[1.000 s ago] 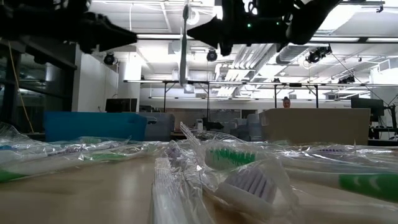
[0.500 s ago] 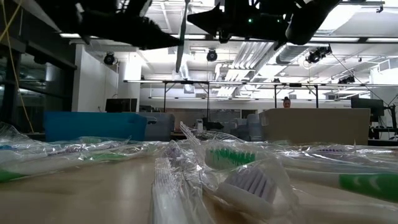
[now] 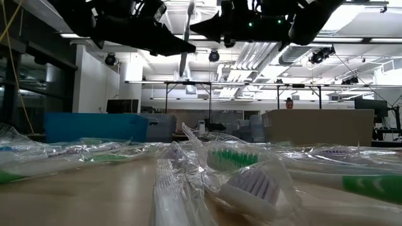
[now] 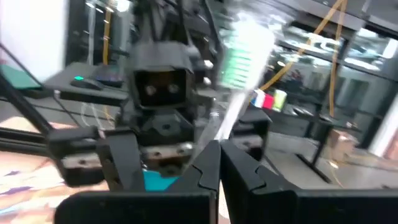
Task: Pick & Place Toothbrushes
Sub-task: Put the green toothbrush into the left black bin
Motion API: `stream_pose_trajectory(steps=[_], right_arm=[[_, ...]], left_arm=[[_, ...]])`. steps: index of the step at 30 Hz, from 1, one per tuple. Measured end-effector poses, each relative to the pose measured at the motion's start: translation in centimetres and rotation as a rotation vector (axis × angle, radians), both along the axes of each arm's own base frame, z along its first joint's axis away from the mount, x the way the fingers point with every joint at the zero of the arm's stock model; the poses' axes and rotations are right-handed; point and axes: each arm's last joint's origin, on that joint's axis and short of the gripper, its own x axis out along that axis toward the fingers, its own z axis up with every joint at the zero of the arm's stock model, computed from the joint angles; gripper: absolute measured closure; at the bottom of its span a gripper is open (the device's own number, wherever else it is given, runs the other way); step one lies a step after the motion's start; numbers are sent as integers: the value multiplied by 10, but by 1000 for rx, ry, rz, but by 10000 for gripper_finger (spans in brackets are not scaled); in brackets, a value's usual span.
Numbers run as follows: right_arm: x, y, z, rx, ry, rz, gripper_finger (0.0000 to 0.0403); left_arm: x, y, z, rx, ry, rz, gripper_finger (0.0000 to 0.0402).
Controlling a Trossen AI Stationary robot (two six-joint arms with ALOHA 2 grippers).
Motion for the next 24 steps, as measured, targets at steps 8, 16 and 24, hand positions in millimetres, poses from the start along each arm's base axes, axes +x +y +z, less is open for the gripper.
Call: stream_pose_trajectory(steps=[8,16,24], right_arm=[[0,1,-2,22,16,12,400],[-10,-1,10,150,31,-104,370],[-46,3,31,223,220,-219,282]], left_arm=[[-2,2,-3,25,41,63,381],[-25,30,-8,112,227,176,384],[-61,75,1,503,523,312,384]])
